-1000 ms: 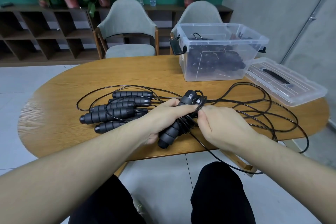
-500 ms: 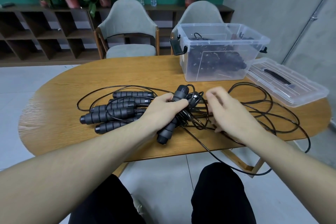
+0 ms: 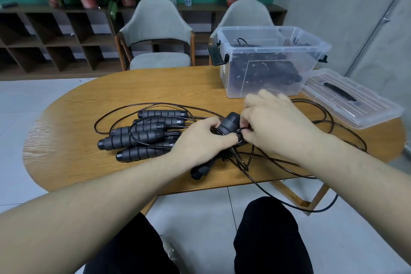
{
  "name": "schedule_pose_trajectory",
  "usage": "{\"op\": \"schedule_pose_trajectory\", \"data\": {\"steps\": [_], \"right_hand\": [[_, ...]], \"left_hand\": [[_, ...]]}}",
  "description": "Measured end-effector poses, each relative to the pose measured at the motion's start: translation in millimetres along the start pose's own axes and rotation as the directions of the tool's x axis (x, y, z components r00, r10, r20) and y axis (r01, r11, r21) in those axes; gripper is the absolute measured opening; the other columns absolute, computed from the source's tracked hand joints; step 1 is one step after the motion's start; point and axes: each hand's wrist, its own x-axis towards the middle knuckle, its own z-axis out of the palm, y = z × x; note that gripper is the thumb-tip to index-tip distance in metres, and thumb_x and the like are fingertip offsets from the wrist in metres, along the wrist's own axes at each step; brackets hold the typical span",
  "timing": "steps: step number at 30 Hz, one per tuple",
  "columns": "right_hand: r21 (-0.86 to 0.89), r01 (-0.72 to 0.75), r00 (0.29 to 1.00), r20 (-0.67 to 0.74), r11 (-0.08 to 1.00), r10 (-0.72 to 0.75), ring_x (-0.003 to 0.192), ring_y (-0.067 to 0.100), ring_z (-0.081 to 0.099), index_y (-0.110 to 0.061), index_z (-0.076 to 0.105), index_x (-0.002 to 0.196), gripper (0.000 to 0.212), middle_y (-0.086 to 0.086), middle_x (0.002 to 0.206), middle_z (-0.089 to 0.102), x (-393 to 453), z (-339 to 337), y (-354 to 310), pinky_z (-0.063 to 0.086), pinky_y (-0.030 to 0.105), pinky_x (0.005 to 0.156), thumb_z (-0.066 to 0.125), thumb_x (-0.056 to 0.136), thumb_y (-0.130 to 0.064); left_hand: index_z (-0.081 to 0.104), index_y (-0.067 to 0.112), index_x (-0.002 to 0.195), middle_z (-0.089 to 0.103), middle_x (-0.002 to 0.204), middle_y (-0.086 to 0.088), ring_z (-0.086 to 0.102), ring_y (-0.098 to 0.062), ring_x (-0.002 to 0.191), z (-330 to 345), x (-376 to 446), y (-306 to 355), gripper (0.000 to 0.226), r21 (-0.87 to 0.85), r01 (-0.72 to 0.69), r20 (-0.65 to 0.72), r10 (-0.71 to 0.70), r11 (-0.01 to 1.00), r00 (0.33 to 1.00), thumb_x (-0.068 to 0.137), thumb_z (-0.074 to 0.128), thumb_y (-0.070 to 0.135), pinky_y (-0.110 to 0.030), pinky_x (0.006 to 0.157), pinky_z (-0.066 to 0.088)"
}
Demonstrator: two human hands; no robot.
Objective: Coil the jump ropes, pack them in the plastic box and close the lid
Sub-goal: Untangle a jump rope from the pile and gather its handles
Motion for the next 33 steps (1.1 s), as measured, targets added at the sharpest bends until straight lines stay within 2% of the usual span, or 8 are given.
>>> {"op": "schedule_pose_trajectory", "data": {"steps": [5,7,9,12,15,20,26,33], "right_hand": [[-0.052,0.062,0.959,-0.275,0.997,-0.074,0.09,0.025,0.05,-0.021,0.072,0.09,0.017,-0.003,0.091,0.06,-2,7,5,0.041,0.039,0.074,0.06,0.09,-0.032],[0.015,0.057,0.915,-0.4,0.998,-0.047,0.078,0.027,0.053,-0.016,0.067,0.086,0.012,-0.002,0.078,0.057,-1,4,-3,0.042,0.038,0.068,0.063,0.089,-0.027],[0.132,0.086,0.876,-0.482,0.988,-0.012,0.067,0.026,0.052,-0.013,0.06,0.082,0.013,-0.006,0.068,0.049,4,-1,-13,0.041,0.035,0.063,0.066,0.088,-0.022],[0.186,0.15,0.873,-0.486,0.971,-0.042,0.064,0.024,0.05,-0.013,0.058,0.081,0.016,-0.007,0.065,0.047,8,-2,-25,0.041,0.034,0.062,0.067,0.088,-0.024],[0.254,0.189,0.895,-0.442,0.949,-0.06,0.06,0.021,0.047,-0.017,0.054,0.078,0.017,-0.009,0.061,0.045,3,7,-33,0.039,0.032,0.055,0.061,0.089,-0.029],[0.327,0.213,0.93,-0.357,0.921,-0.088,0.066,0.018,0.042,-0.019,0.053,0.072,0.021,-0.007,0.064,0.05,-6,29,-46,0.035,0.032,0.054,0.056,0.088,-0.033],[0.396,0.208,0.918,-0.395,0.894,-0.039,0.064,0.016,0.038,-0.022,0.042,0.064,0.037,-0.009,0.061,0.042,-5,43,-51,0.035,0.03,0.057,0.052,0.094,-0.041],[0.517,0.266,0.898,-0.439,0.813,-0.015,0.065,0.015,0.039,-0.014,0.048,0.063,0.037,-0.007,0.061,0.046,1,48,-43,0.036,0.029,0.06,0.055,0.095,-0.03]], "left_hand": [[0.064,0.012,0.094,0.067,0.084,0.005,0.061,-0.015,0.081,-6,6,1,0.059,-0.063,0.029,0.044,-0.027,0.998,0.999,0.091,0.049,0.069,-0.035,0.081,0.047],[0.069,0.014,0.105,0.073,0.102,-0.001,0.065,-0.019,0.1,-5,10,-1,0.066,-0.05,0.038,0.084,-0.034,0.998,0.996,0.095,0.035,0.071,-0.037,0.098,0.048],[0.07,0.016,0.104,0.074,0.105,-0.006,0.066,-0.026,0.104,0,13,-4,0.066,-0.053,0.063,0.118,-0.056,0.997,0.991,0.092,0.033,0.069,-0.045,0.1,0.05],[0.07,0.013,0.099,0.075,0.091,-0.01,0.072,-0.032,0.086,2,16,-6,0.059,-0.342,0.219,0.085,-0.202,0.914,0.976,0.089,0.046,0.066,-0.045,0.081,0.058],[0.07,0.014,0.1,0.072,0.085,-0.011,0.069,-0.027,0.074,-13,20,0,0.062,-0.633,0.406,0.211,-0.358,0.659,0.909,0.082,0.062,0.073,-0.039,0.07,0.06],[0.068,0.021,0.077,0.069,0.072,-0.001,0.066,-0.02,0.059,-28,27,10,0.056,-0.65,0.465,0.318,-0.341,0.601,0.885,0.074,0.065,0.078,-0.033,0.057,0.058],[0.062,0.017,0.081,0.066,0.066,-0.002,0.063,-0.02,0.051,-24,31,7,0.026,-0.767,0.406,0.242,-0.362,0.497,0.9,0.088,0.064,0.042,-0.029,0.053,0.054],[0.06,0.013,0.086,0.063,0.069,-0.006,0.06,-0.022,0.053,-26,40,16,0.023,-0.865,0.357,0.189,-0.431,0.352,0.882,0.091,0.057,0.036,-0.028,0.047,0.053]]}}
